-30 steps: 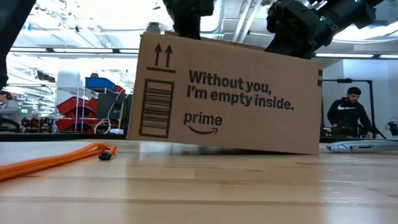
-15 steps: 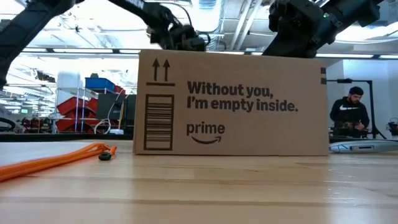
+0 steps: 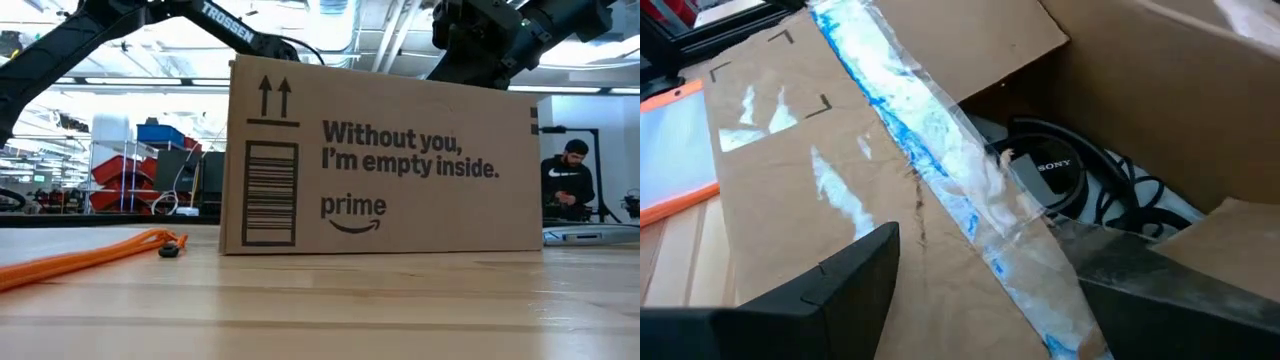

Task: Unpack boxes
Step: Open the cardboard box with the silver cutter

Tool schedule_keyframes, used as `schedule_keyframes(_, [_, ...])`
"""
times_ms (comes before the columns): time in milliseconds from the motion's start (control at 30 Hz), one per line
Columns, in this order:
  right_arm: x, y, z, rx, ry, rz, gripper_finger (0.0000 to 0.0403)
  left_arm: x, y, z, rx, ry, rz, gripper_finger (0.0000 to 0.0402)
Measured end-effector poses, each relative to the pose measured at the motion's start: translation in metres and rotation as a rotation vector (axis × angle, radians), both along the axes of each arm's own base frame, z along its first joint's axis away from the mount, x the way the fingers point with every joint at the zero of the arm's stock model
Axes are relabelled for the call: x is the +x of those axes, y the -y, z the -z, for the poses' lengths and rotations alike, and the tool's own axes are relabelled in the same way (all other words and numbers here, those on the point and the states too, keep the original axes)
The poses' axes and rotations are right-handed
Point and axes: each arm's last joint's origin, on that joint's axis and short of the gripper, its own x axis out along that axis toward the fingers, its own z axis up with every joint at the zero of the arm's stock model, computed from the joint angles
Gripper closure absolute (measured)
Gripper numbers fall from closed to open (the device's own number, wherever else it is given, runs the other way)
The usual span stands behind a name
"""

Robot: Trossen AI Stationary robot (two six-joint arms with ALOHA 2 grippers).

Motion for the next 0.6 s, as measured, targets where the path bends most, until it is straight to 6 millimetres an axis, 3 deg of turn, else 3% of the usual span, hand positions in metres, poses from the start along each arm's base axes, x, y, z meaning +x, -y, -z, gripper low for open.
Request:
schedule_keyframes(133, [0.0, 0.001, 0.0, -0.013, 0.0, 0.003, 0.0122, -0.003, 0.0, -0.006, 0.123, -0.133, -0.053, 0.0307])
schedule_keyframes(300, [0.001, 0.001, 0.0, -0.035, 0.001, -0.011, 0.0122, -0.01, -0.005, -0.045, 0.242, -0.248, -0.094, 0.0283])
schedule_keyframes(467, [0.001, 0.001, -0.001, -0.072, 0.003, -0.039, 0.0122, -0.009, -0.006, -0.109, 0.347, -0.118, -0.174, 0.0282])
schedule_keyframes(600, [0.001, 0.001, 0.0, -0.076, -0.009, -0.066, 0.0122, -0.01, 0.006, -0.137, 0.353, -0.026, -0.232, 0.0281])
